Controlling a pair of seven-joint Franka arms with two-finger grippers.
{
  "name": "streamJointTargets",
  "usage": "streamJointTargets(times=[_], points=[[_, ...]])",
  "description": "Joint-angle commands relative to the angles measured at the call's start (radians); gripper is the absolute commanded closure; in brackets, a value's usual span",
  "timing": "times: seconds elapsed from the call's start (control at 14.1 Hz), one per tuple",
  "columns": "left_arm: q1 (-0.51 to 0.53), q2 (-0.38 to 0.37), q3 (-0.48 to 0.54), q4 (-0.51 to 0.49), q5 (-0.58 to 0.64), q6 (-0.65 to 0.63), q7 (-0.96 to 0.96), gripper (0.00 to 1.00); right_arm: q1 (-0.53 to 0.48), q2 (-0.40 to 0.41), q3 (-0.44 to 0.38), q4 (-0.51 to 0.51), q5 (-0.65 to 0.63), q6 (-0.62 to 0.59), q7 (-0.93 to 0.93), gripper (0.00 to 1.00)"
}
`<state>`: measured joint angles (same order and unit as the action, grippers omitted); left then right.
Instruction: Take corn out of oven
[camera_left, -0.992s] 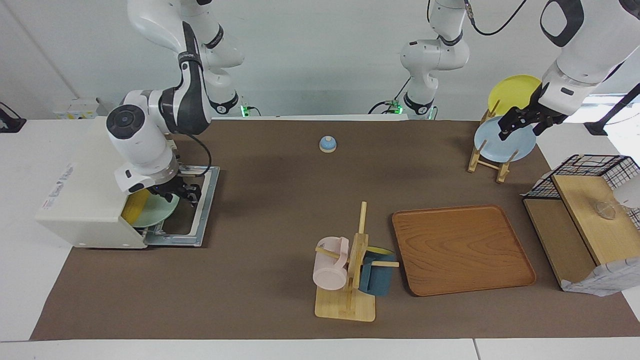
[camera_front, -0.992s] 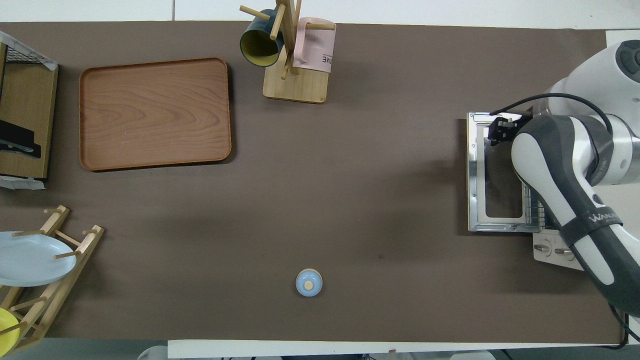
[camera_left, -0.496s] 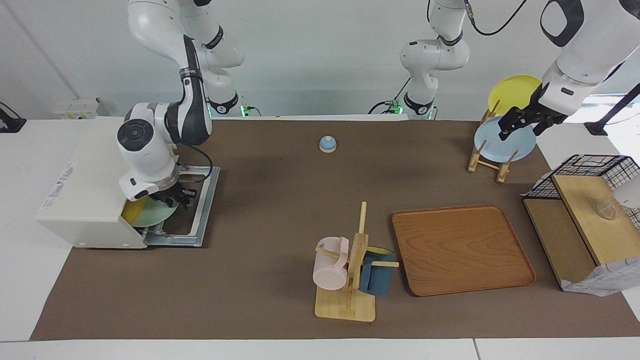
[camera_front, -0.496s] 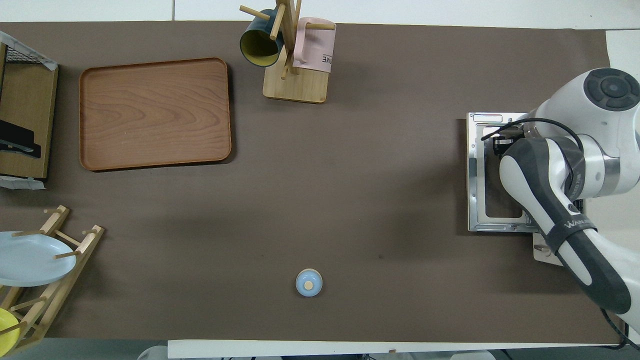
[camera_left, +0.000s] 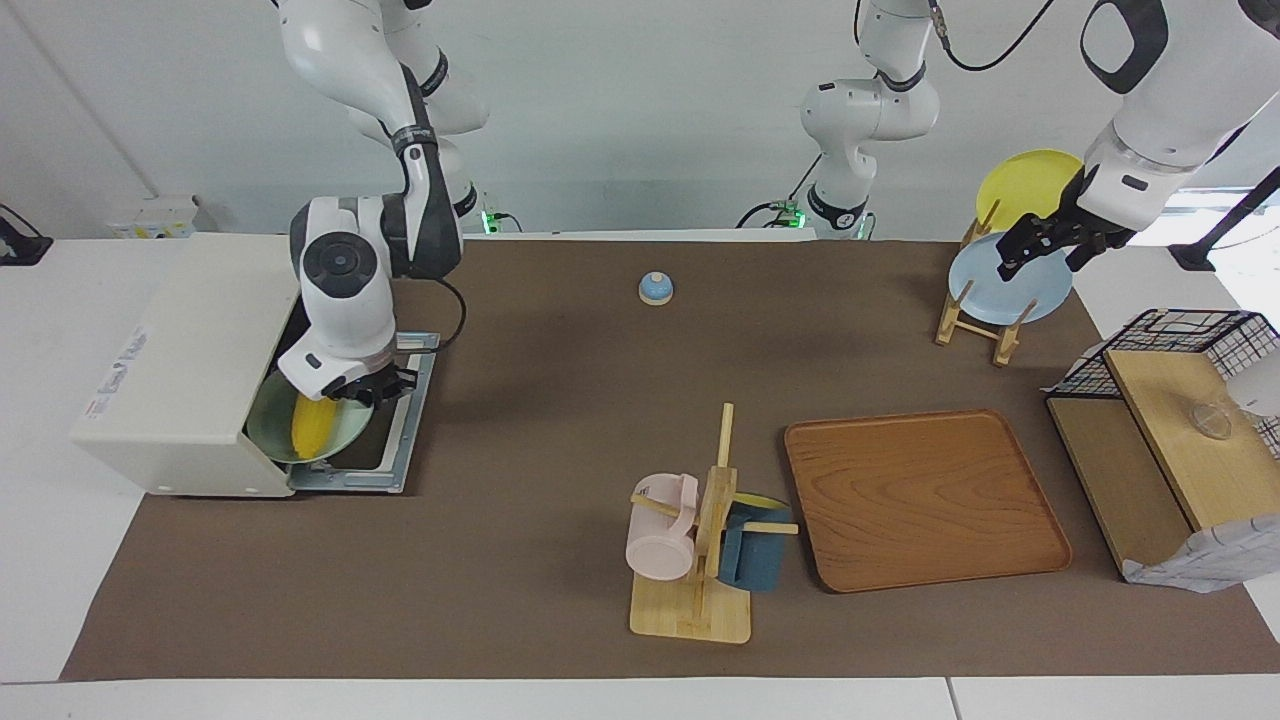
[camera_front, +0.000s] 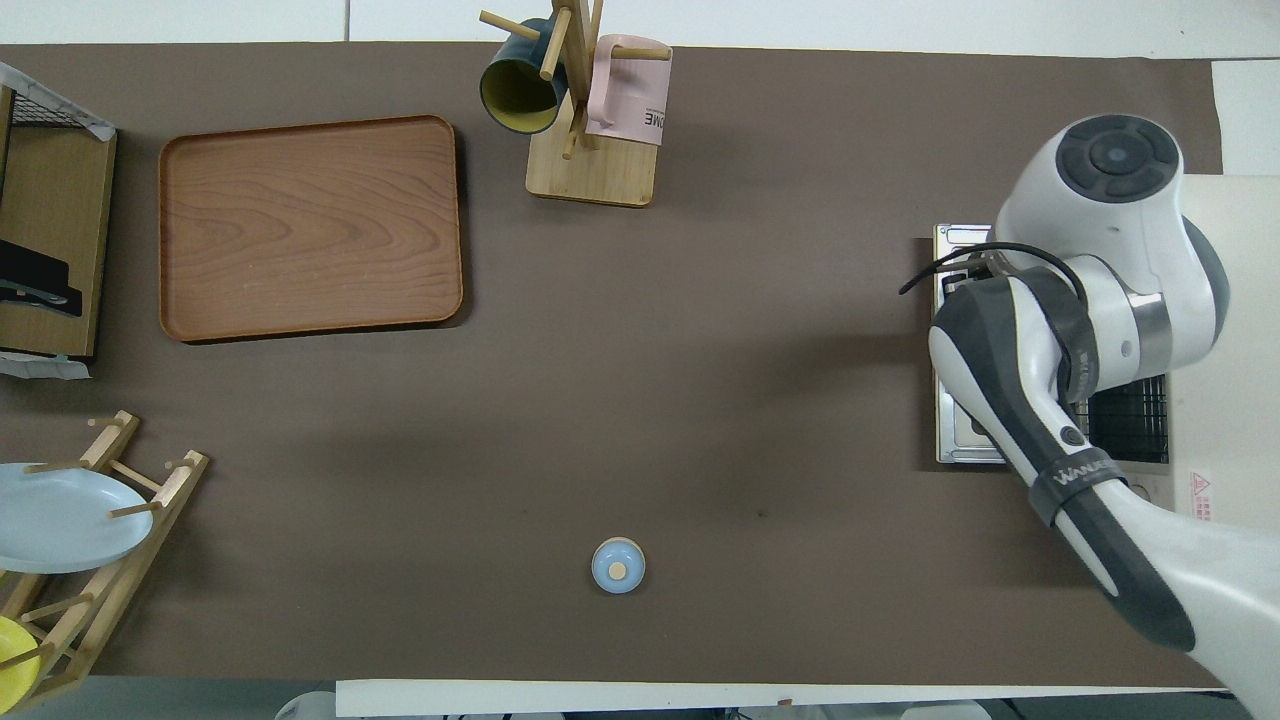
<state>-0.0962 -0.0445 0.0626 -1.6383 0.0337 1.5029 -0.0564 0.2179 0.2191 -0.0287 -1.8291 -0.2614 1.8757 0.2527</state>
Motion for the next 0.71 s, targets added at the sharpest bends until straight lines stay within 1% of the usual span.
streamJointTargets(times=[0.0,0.14,0.35,0.43,0.5,0.64], points=[[0.003,-0.012,-0.003,-0.006,0.015,0.005,0.004,0.00,0.151,0.176,0.006,0.300,0.005,-0.192,0.188,1.00],[0.003,-0.012,-0.003,-0.006,0.017,0.005,0.006,0.00,0.246,0.262,0.012,0.428,0.060,-0.265,0.298,1.00],[0.003,-0.012,-0.003,-0.006,0.017,0.005,0.006,0.00,0.380,0.408,0.013,0.634,0.076,-0.323,0.443,1.00],[0.003,-0.012,-0.003,-0.006,0.017,0.005,0.004,0.00,0.417,0.461,0.026,0.699,0.089,-0.323,0.505,1.00],[0.003,-0.012,-0.003,-0.006,0.017,0.005,0.006,0.00,0.429,0.511,0.050,0.753,0.103,-0.319,0.552,1.00],[-0.006,-0.012,-0.003,-0.006,0.017,0.003,0.006,0.00,0.461,0.578,0.091,0.812,0.103,-0.291,0.614,1.00]])
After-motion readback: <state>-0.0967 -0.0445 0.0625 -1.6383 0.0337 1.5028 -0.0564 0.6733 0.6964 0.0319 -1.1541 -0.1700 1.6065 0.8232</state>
